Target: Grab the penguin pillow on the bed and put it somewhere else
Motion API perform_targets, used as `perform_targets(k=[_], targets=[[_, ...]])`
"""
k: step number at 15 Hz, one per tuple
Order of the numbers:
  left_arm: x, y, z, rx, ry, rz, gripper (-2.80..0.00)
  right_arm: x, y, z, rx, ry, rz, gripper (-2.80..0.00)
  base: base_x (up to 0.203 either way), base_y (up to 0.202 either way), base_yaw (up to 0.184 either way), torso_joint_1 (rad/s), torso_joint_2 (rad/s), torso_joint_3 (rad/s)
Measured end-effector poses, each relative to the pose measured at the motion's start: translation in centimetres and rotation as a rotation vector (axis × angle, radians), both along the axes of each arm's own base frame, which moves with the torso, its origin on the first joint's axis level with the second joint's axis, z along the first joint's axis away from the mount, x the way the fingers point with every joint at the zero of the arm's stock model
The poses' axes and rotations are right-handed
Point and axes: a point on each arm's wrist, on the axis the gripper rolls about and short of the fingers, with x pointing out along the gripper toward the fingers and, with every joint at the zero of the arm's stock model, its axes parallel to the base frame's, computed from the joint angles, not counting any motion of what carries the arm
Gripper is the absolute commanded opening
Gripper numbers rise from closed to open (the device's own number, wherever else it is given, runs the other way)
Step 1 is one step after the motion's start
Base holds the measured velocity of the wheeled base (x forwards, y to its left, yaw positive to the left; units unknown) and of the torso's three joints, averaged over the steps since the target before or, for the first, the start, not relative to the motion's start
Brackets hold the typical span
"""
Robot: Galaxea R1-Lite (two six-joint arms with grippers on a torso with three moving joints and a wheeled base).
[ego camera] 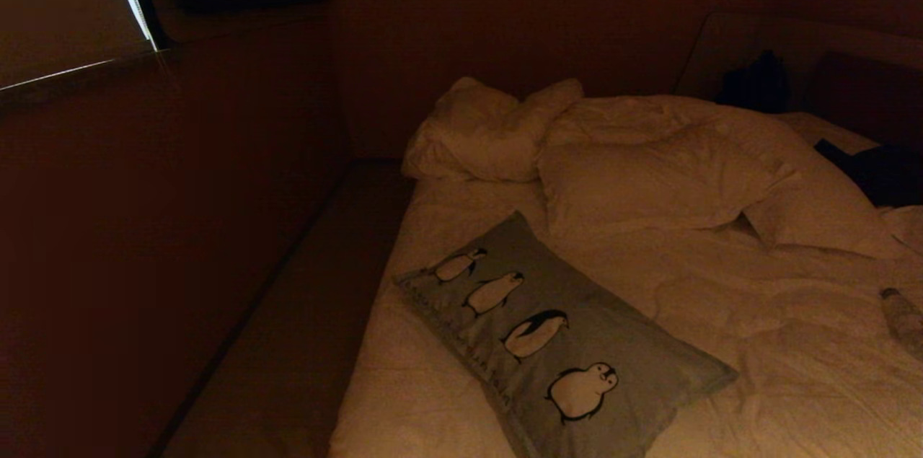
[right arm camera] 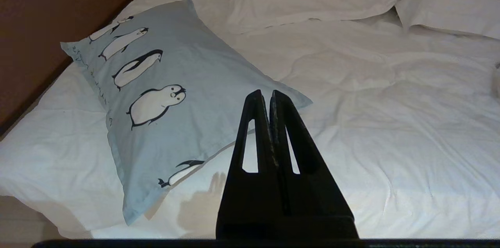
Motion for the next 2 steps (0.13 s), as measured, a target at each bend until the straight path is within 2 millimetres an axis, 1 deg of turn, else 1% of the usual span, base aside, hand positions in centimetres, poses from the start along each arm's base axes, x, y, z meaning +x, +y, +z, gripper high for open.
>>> perform_targets(k=[2], targets=[[0.00, 0.00, 0.00, 0.000, 0.000, 0.000, -2.80, 0.00, 0.00, 0.00, 0.000, 0.000, 0.000, -2.80, 0.000, 0.000, 0.000, 0.000, 0.00, 0.000]])
